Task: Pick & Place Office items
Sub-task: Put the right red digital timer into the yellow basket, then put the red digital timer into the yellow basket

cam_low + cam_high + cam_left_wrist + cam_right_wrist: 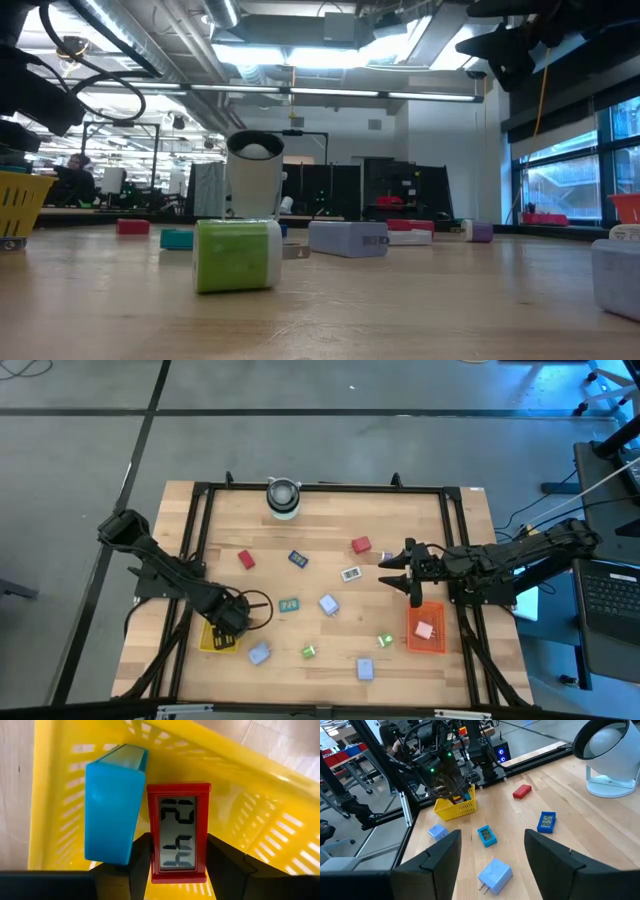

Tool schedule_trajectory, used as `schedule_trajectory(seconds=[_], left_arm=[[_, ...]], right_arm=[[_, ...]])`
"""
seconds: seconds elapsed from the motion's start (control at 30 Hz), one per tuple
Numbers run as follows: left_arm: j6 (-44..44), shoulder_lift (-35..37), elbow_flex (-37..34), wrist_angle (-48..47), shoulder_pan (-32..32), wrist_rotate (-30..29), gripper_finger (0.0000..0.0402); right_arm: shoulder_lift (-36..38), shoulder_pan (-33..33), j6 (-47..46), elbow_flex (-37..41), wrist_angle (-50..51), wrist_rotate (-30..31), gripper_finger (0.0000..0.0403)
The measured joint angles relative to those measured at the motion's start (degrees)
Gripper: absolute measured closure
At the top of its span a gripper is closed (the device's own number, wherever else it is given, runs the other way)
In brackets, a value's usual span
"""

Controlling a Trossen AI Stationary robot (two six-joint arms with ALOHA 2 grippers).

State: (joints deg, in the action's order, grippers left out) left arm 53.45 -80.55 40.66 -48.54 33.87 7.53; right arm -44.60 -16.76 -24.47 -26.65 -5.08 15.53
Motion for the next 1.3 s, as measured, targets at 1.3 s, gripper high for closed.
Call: schedule_trajectory(seconds=[1.3], left_arm=[[-5.17,21.18,2.64,5.11,-4.30,-12.40,0.0160]], right_arm=[[0.00,0.00,-0.18,0.00,0.00,0.02,0.0183]])
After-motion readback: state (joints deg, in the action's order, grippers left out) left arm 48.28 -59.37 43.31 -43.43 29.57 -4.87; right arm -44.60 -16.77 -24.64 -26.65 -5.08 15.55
